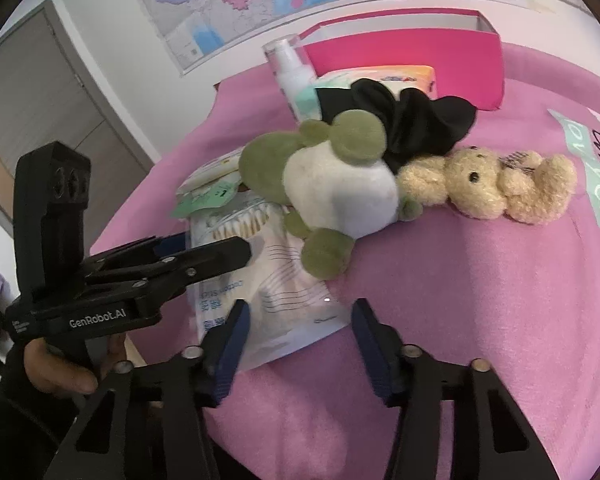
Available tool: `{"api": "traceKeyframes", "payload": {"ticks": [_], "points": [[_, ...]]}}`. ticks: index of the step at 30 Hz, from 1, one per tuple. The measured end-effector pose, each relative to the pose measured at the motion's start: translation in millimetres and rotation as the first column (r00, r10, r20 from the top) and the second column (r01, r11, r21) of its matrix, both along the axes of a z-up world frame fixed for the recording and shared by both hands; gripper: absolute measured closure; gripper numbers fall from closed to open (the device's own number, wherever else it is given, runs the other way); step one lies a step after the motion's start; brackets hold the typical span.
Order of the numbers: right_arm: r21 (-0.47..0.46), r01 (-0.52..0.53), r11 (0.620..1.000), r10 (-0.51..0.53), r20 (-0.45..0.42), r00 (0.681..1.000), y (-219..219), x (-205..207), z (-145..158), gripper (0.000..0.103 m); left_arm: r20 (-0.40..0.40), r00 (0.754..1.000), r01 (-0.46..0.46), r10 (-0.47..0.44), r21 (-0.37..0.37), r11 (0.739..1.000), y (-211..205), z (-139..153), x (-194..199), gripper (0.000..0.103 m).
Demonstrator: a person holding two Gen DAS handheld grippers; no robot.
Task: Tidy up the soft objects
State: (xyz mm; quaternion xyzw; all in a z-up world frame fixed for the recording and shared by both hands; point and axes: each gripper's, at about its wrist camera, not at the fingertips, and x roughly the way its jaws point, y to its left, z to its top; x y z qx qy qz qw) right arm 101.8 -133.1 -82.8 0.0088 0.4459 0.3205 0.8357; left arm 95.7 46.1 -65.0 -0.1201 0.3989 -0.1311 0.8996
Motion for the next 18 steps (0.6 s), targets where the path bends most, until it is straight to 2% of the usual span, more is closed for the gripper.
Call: {"api": "traceKeyframes", "payload": {"ticks": [2,5,11,18], "points": [[-0.009,0.019,1.000,-0.019,0.000,1.000,-4,3,-1,0.077,-0.002,1.000,0.002,-0.002,0.010,1.000,-1,0,1,0.052],[-0.021,0.040,0.999,-0.040,-0.001,0.999,-11,5,-2,0.089,-0.003,1.000,-0.005,0.005,-0.001,1.000,1,-1,2,0.055],[0.002,0.062,0.998,-0.062,-0.015,0.998,-21,4,-4,0.097,-0.004,1.000,-0.016,0.016,-0.031,0.999,7,-2,2,0.062],[0.047,0.073,0.996,-0.072,-0.028,0.997,-32,1,1,0.099,0.009,1.000,0.005,-0.005,-0.036,0.999,4,3,0,0.067]]}}
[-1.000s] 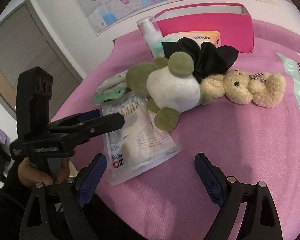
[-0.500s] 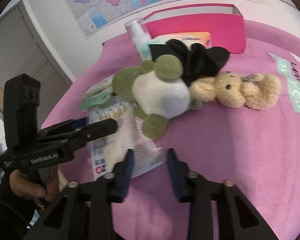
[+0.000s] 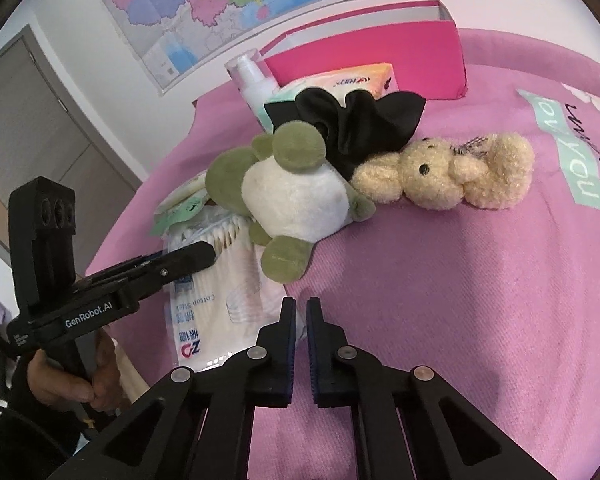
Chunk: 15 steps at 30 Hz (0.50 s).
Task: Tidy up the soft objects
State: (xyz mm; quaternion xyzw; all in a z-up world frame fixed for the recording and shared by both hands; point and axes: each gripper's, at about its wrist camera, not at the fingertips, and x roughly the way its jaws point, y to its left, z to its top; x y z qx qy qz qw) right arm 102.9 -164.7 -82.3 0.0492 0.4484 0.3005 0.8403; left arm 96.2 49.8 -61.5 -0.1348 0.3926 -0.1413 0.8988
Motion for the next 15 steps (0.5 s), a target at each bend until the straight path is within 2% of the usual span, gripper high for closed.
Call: {"api": "traceKeyframes", "payload": {"ticks": [5,7,9,10,11,13,15], "points": [[0.025,-0.003,1.000,0.002,0.007,1.000,-3.1,-2.8,6.8,0.100,-0.002,1.000,0.003,-0.003,-0.001,1.000,-0.6,-1.4,-0.4,0.068],[0.013,0.002,1.000,-0.002,0.007,1.000,-2.5,-1.9,6.5,0.095,-0.005,1.000,0.002,-0.002,-0.004,1.000,0.2,-3.2,-0.5,0.068],[0.022,0.016,1.000,-0.015,-0.023,1.000,-5.2,2.0,1.7,0.085,-0.001,1.000,0.003,-0.003,-0.003,1.000,0.2,-2.6,-1.4,0.068],[0.028,0.017,0.999,-0.016,-0.031,0.999,-4.3,3.9,0.6,0.065,0.001,1.000,0.003,-0.003,0.001,1.000,-0.6,-2.1,-1.1,0.068],[0.033,0.017,0.999,-0.016,-0.037,0.999,-5.8,2.8,-0.4,0.051,0.003,1.000,0.006,-0.006,0.001,1.000,-1.1,-1.7,-0.9,0.068],[0.042,0.009,0.999,-0.008,-0.026,1.000,-6.5,-1.4,1.6,0.039,0.004,1.000,0.007,-0.007,-0.001,1.000,-0.9,-1.3,-0.5,0.068],[0.037,0.006,0.999,-0.005,-0.029,1.000,-5.9,-2.5,1.9,0.038,0.013,1.000,0.016,-0.015,-0.010,1.000,-0.9,0.0,-1.1,0.069]]}}
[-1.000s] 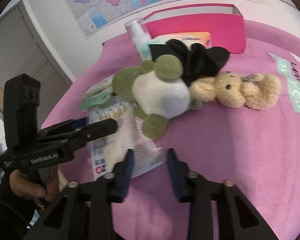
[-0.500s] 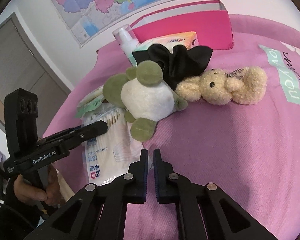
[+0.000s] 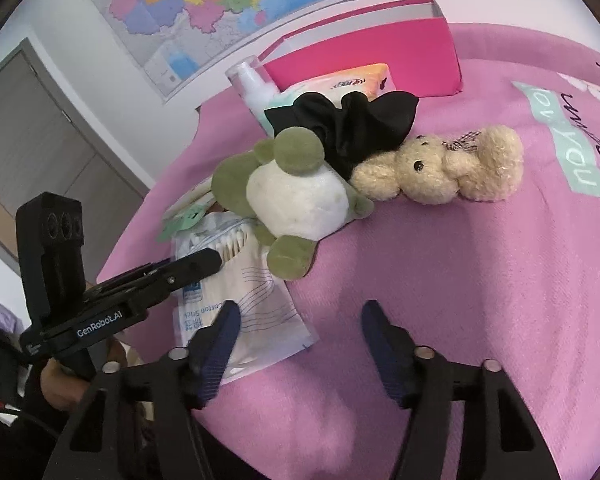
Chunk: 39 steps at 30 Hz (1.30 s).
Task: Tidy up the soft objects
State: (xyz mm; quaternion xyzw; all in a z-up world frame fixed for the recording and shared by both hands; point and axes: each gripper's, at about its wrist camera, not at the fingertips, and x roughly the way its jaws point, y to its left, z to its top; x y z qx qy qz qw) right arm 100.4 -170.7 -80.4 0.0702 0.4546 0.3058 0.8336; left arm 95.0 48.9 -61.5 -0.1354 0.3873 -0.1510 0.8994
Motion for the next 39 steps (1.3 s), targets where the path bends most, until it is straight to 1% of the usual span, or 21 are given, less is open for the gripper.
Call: {"api": "traceKeyframes", "payload": {"ticks": [3,6,8,9,11,13,15,18,20,22,26,29,30,33,36,37,39], "points": [[0.006,-0.026,1.000,0.026,-0.016,1.000,1,-2,-1,0.038,-0.005,1.000,0.000,0.000,-0.011,1.000,1,-1,2,0.069],[-0.014,-0.092,0.996,0.092,-0.005,0.996,10,-8,2,0.038,-0.018,1.000,-0.006,0.006,-0.031,0.999,4,-3,4,0.070],[-0.059,-0.121,0.991,0.121,-0.004,0.993,17,-15,1,0.032,-0.019,1.000,-0.007,0.006,-0.031,0.999,4,-3,4,0.070],[-0.070,-0.132,0.989,0.133,0.003,0.991,19,-19,0,0.030,-0.021,1.000,-0.007,0.006,-0.031,0.999,4,-3,4,0.070],[-0.074,-0.150,0.986,0.151,0.013,0.988,24,-24,1,0.021,-0.022,1.000,-0.007,0.007,-0.029,1.000,4,-3,4,0.070],[-0.094,-0.169,0.981,0.173,0.028,0.985,32,-29,1,0.019,-0.021,1.000,-0.007,0.007,-0.028,1.000,3,-3,4,0.070],[-0.085,-0.191,0.978,0.194,0.029,0.981,39,-32,0,0.014,-0.022,1.000,-0.010,0.009,-0.029,1.000,3,-3,5,0.070],[-0.099,-0.184,0.978,0.188,0.033,0.982,49,-30,-1,0.010,-0.022,1.000,-0.007,0.006,-0.028,1.000,3,-3,5,0.070],[-0.061,-0.190,0.980,0.191,0.006,0.982,52,-28,-1,0.010,-0.023,1.000,-0.009,0.008,-0.031,0.999,3,-3,5,0.070],[-0.005,-0.203,0.979,0.203,-0.044,0.978,45,-24,0,0.010,-0.023,1.000,-0.009,0.008,-0.031,0.999,3,-3,5,0.070],[0.202,-0.181,0.963,0.221,-0.195,0.956,20,-13,-7,0.010,-0.023,1.000,-0.008,0.007,-0.036,0.999,3,-3,6,0.070],[0.271,-0.152,0.951,0.218,-0.231,0.948,18,-10,-11,0.010,-0.026,1.000,-0.007,0.006,-0.043,0.999,3,-3,6,0.070],[0.286,-0.146,0.947,0.218,-0.240,0.946,19,-9,-11,0.010,-0.023,1.000,-0.005,0.004,-0.043,0.999,3,-2,6,0.070],[0.285,-0.156,0.946,0.228,-0.241,0.943,26,-11,-11,0.010,-0.020,1.000,-0.009,0.008,-0.045,0.999,2,0,6,0.070],[0.313,-0.121,0.942,0.202,-0.242,0.949,27,-7,-11,0.011,-0.021,1.000,-0.020,0.019,-0.055,0.998,6,0,7,0.070],[0.324,-0.112,0.939,0.196,-0.240,0.951,26,-7,-10,0.011,-0.018,1.000,-0.020,0.019,-0.047,0.999,5,1,6,0.070],[0.329,-0.115,0.937,0.203,-0.249,0.947,20,-8,-11,0.016,-0.011,1.000,-0.018,0.018,-0.041,0.999,4,1,5,0.071]]}}
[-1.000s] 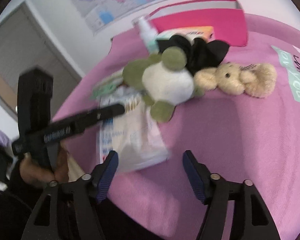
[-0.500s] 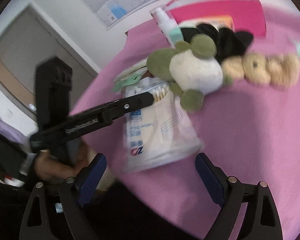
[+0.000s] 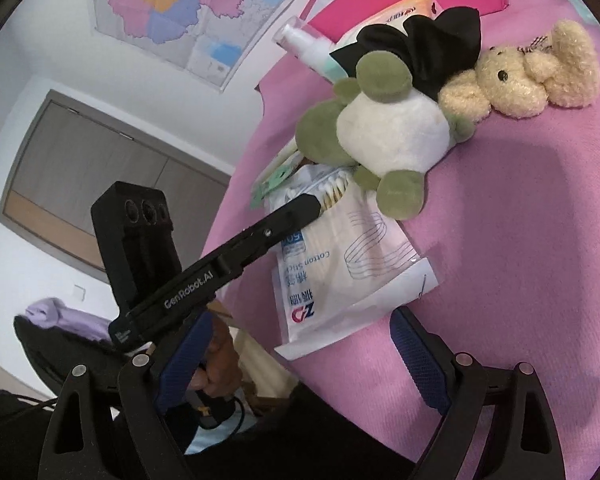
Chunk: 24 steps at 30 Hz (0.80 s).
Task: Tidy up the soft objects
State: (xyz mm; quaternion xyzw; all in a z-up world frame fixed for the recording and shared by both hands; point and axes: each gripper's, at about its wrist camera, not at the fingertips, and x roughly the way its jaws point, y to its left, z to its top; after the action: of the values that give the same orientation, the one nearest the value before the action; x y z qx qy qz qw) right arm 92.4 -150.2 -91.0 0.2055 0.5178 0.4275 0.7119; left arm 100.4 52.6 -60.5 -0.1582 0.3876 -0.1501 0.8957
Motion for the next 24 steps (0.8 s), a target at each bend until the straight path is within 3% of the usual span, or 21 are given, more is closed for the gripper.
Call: {"api": "traceKeyframes", "payload": {"ticks": [2,3,9,10,12,14,17,24], "points": [[-0.096,0.020,0.995,-0.015,0.051,0.999,-5,-3,2,0.039,0.005,1.000,-0.003,0.003,0.008,1.000,0,0,-1,0.071],[-0.126,0.030,0.992,-0.020,0.079,0.997,-10,-2,2,0.039,0.007,1.000,-0.004,0.004,0.002,1.000,1,1,-1,0.071],[0.033,0.069,0.997,-0.069,-0.009,0.998,-37,13,-7,0.039,0.010,1.000,-0.016,0.016,0.011,1.000,-2,0,-5,0.070],[0.015,0.074,0.997,-0.074,0.012,0.997,-36,12,-5,0.039,0.014,1.000,-0.017,0.017,0.015,1.000,-3,0,-6,0.070],[-0.106,0.051,0.993,-0.039,0.114,0.993,-16,8,-1,0.039,0.017,1.000,-0.024,0.023,0.018,1.000,-2,1,-5,0.070],[-0.188,0.060,0.980,-0.024,0.186,0.982,-6,3,5,0.054,0.028,0.999,-0.034,0.033,0.021,0.999,0,3,-6,0.071],[-0.156,0.099,0.983,-0.074,0.163,0.984,-14,10,-1,0.068,0.041,0.999,-0.026,0.025,0.019,0.999,-1,6,-7,0.071],[-0.116,0.128,0.985,-0.103,0.197,0.975,-28,9,8,0.078,0.112,0.994,-0.023,0.018,0.046,0.999,-8,24,-17,0.070]]}}
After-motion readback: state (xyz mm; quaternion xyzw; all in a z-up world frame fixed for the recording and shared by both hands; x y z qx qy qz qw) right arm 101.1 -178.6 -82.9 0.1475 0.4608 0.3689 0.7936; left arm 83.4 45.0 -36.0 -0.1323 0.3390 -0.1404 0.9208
